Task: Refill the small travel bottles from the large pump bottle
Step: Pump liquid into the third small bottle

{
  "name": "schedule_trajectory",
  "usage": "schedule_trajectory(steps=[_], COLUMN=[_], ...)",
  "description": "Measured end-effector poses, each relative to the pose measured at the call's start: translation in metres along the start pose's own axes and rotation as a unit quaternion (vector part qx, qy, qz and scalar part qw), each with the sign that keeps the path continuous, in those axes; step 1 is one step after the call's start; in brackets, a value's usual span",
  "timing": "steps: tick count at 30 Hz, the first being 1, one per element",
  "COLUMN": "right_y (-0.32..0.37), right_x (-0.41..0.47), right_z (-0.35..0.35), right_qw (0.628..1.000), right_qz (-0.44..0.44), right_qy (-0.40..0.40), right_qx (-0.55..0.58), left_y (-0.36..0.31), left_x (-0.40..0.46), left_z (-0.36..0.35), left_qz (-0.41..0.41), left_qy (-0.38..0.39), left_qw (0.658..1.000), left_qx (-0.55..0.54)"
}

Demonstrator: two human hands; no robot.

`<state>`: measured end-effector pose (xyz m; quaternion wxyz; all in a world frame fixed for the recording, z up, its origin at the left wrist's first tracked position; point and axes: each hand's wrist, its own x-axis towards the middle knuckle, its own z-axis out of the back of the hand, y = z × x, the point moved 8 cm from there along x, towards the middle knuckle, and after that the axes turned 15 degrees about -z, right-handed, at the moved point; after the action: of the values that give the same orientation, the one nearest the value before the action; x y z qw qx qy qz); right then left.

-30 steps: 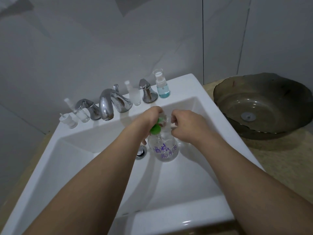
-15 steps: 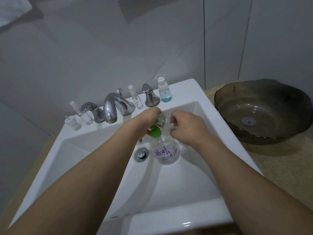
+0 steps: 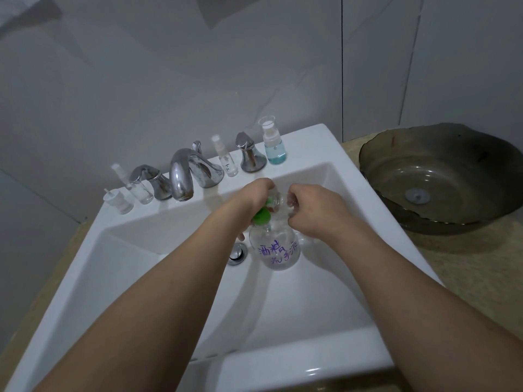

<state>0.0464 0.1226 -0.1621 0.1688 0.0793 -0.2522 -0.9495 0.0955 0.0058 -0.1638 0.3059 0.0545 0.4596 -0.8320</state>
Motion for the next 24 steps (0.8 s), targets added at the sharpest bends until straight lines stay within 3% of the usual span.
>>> schedule_trajectory(steps=[10, 24], right_y=[0.008, 0.002], right_x=[-0.004, -0.003], right_z=[0.013, 0.006], right_qw=[0.998, 1.000], right_qz=[0.027, 0.005], right_qy=[-0.049, -0.011], right_qx=[0.031, -0.011], left_y=[-0.009, 0.000], left_x=[0.005, 0.002], left_z=[0.013, 0.002], left_qz=[-0.021, -0.010], left_qy=[-0.006, -0.010], left_qw=[1.000, 1.000], left_qx=[-0.021, -0.003])
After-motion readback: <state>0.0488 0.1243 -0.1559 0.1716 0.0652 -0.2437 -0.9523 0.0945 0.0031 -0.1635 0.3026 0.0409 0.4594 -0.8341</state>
